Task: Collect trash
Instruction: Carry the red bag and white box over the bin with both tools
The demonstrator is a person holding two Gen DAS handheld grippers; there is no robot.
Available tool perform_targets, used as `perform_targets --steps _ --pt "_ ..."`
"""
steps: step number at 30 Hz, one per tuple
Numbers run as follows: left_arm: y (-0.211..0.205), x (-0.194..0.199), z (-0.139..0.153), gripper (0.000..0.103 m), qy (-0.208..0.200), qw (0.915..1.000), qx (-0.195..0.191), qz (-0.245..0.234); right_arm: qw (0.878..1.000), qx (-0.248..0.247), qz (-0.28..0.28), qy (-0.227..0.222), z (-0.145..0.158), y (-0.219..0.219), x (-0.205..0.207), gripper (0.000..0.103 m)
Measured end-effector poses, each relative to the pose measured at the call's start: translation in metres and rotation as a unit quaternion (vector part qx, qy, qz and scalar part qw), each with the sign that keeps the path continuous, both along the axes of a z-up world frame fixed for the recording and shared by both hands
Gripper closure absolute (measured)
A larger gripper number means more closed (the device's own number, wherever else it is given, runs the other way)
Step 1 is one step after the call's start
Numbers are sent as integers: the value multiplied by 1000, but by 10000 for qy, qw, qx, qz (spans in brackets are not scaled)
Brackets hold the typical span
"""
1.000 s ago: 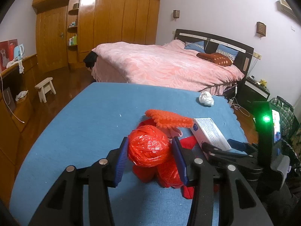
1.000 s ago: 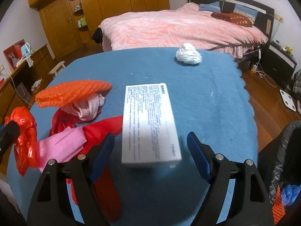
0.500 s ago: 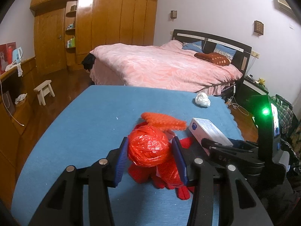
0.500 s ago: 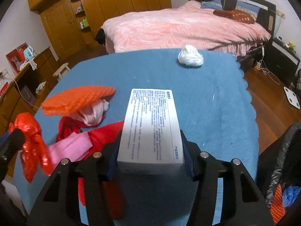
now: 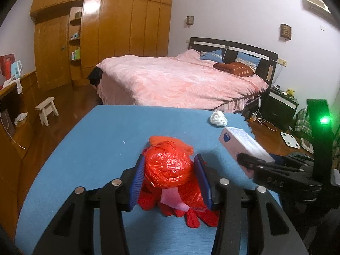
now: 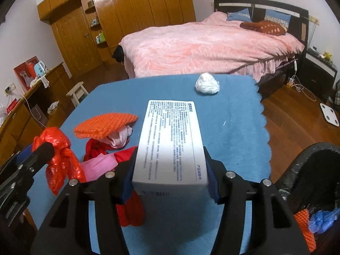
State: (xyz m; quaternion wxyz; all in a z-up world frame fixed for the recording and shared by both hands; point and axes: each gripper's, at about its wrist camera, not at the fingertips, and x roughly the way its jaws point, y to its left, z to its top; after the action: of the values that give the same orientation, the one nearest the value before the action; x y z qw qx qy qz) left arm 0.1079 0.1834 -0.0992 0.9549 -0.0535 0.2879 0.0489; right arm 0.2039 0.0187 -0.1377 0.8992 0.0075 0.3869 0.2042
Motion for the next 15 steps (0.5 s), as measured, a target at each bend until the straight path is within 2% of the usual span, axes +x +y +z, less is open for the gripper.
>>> perform_targets --steps 15 --pt "-33 -7 23 57 -147 9994 41 -306 9991 200 -145 -351 47 -50 -30 49"
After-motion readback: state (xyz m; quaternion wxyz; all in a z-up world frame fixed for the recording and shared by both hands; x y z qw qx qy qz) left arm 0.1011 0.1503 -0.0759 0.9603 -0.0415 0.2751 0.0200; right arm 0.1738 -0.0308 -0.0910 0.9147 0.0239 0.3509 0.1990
